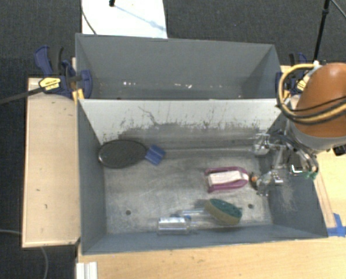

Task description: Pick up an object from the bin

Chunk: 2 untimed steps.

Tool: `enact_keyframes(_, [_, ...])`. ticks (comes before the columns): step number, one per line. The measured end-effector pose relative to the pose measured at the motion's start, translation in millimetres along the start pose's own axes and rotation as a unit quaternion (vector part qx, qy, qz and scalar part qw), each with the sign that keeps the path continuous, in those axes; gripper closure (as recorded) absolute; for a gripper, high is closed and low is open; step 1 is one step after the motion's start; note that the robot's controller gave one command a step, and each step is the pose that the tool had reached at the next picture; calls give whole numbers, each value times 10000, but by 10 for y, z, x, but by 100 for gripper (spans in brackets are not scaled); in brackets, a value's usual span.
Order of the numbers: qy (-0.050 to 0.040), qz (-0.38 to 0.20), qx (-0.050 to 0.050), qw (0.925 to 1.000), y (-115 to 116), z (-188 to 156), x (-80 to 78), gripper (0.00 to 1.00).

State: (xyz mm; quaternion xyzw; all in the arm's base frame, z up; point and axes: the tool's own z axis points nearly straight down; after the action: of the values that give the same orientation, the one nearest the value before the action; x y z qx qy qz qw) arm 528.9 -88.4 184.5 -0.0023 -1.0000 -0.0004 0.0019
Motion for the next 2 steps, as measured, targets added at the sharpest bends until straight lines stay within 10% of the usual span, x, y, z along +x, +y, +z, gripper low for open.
enact_keyframes(1, [-47,-1053,10,9944,4,1136,-531,0])
enact_keyframes(2, [-69,-526,4,9986,469,1111,-382,0])
